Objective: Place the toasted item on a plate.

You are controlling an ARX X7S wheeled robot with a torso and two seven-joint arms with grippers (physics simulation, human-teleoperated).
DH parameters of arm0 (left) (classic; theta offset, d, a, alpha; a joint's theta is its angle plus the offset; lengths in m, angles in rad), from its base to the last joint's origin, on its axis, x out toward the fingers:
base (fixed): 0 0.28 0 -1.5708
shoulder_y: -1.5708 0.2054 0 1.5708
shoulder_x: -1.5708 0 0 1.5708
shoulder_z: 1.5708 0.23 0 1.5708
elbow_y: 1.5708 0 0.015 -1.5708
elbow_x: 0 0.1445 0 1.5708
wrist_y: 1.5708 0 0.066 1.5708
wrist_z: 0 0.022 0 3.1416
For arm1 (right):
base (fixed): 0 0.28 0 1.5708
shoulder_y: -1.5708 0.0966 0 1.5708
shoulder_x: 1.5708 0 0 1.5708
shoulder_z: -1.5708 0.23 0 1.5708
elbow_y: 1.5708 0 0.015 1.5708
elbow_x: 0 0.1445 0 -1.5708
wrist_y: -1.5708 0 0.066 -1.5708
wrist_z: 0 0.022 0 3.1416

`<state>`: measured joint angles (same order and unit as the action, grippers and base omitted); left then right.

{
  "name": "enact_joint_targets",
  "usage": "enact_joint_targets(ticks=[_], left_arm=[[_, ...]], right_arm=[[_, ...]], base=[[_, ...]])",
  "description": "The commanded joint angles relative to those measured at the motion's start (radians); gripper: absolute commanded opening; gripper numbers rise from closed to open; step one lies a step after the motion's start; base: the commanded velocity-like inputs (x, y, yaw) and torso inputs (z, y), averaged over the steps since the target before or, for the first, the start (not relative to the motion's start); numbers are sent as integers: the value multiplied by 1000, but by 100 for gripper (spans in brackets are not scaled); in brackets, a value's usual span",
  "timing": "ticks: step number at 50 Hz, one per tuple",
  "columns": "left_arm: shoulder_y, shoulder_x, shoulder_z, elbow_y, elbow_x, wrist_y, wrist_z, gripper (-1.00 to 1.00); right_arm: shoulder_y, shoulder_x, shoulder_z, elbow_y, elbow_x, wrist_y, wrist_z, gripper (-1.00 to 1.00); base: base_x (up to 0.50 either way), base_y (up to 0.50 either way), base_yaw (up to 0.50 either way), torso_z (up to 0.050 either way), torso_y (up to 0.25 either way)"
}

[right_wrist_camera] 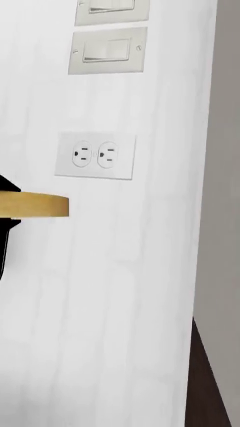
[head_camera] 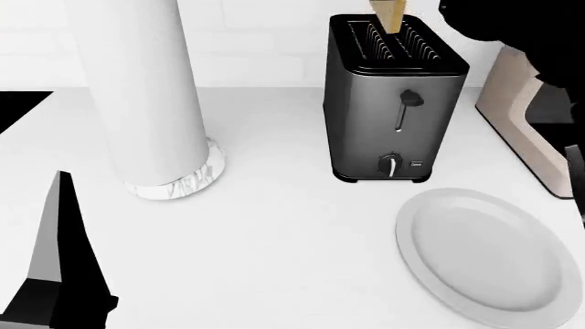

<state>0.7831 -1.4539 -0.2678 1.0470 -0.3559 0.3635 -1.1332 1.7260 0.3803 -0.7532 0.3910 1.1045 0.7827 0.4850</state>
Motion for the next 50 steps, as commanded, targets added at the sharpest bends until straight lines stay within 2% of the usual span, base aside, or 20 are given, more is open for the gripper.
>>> enact_joint_targets(ticks=[1,14,27,33,50], left_arm=[[0,-6,4,0,4,0,-8,100],[0,11,-7,0,-6,-4,11,100],[-2,-57,19,0,9,0,-56,100],[-9,-100,45,0,22,3,-102,100],[-39,-113,80,0,20,-1,-116,100]], right_arm=[[59,41,35,-80,35,47,24,-100],[21,160,128,-338,191,117,123,-100],[-60,329,252,-692,471,181,309,-100],[-99,417,313,-836,622,172,393,-100],[-166,655,445,-1110,964,86,548,-100]], base=[[0,0,0,0,0],[0,0,0,0,0],[0,0,0,0,0],[0,0,0,0,0],[0,0,0,0,0]])
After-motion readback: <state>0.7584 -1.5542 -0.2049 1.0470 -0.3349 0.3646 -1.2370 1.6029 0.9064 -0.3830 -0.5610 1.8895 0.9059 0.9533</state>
